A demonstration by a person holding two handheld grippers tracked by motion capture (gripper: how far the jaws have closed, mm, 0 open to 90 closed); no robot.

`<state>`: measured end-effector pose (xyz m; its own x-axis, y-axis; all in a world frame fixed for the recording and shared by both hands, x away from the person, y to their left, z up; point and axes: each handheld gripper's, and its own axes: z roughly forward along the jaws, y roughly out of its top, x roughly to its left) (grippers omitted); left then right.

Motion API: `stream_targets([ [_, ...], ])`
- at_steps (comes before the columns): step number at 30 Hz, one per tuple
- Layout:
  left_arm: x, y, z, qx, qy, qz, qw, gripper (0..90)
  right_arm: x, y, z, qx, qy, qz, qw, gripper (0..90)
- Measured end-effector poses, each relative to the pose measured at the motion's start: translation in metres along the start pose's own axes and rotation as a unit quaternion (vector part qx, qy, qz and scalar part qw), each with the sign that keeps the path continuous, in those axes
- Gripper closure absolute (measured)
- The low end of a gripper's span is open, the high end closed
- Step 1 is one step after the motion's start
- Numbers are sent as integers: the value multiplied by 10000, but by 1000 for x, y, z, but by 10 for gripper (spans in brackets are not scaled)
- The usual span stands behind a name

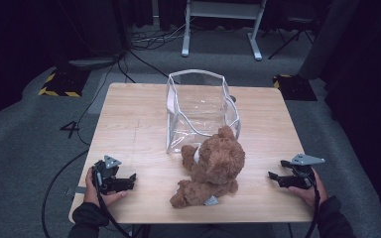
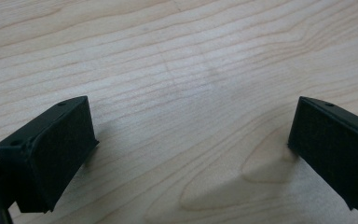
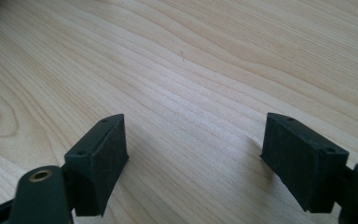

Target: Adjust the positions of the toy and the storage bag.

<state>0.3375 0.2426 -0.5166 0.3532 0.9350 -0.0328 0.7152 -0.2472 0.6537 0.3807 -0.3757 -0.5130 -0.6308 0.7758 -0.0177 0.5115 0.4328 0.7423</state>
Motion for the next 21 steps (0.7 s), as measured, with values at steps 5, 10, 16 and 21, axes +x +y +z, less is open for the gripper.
stream_targets([
  [5, -5, 1, -7, -134, -234, 83, 9996, 240, 0, 0, 0, -12, 0, 5, 10000, 221],
  [10, -20, 9, -25, -414, -569, 346, 9969, 210, 0, 0, 0, -15, -1, 8, 10000, 219],
  [16, -50, 24, -42, -689, -780, 864, 9908, 159, 0, 0, 0, -21, -13, 17, 10000, 219],
  [21, -68, 32, -49, -799, -893, 1126, 9864, 161, 0, 0, 0, -21, -14, 15, 10000, 219],
])
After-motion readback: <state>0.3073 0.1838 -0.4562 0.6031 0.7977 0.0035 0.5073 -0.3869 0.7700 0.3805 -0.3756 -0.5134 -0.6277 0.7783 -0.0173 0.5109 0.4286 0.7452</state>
